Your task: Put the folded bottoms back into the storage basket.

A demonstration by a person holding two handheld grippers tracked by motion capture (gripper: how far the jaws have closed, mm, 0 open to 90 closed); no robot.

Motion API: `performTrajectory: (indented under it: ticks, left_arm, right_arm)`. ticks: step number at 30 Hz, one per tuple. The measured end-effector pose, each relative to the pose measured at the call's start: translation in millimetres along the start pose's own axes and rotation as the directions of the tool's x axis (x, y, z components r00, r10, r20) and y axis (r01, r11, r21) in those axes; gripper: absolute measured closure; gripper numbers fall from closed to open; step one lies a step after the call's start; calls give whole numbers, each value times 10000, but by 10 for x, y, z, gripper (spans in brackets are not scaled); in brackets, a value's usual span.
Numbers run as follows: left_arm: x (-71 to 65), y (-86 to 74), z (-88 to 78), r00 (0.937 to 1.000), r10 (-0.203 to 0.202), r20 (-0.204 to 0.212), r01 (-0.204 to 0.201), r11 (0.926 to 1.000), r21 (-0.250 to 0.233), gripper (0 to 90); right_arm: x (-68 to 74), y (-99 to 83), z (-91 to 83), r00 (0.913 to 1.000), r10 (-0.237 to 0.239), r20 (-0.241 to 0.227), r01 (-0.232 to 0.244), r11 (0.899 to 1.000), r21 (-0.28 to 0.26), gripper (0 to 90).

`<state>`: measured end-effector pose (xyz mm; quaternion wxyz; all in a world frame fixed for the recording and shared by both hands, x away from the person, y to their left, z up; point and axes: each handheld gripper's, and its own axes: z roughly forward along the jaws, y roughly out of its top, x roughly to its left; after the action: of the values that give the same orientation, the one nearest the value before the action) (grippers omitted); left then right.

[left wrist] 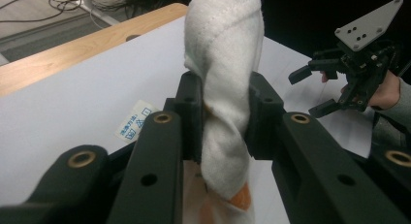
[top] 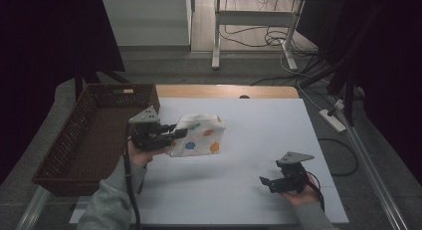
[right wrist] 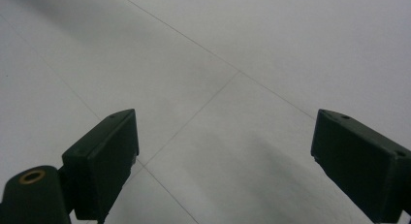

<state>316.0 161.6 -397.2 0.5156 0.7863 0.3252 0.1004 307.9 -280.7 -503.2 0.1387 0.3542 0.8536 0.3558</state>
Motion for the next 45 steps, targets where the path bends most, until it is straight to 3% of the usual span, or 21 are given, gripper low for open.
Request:
performTrajectory:
  ticks: [45]
  left_arm:
    - [144,34,-422,9971,-284,-706,237,9975,-668,709]
  right_arm:
    - [4,-1,-22,10000,13,48,-12,9997,-241,116]
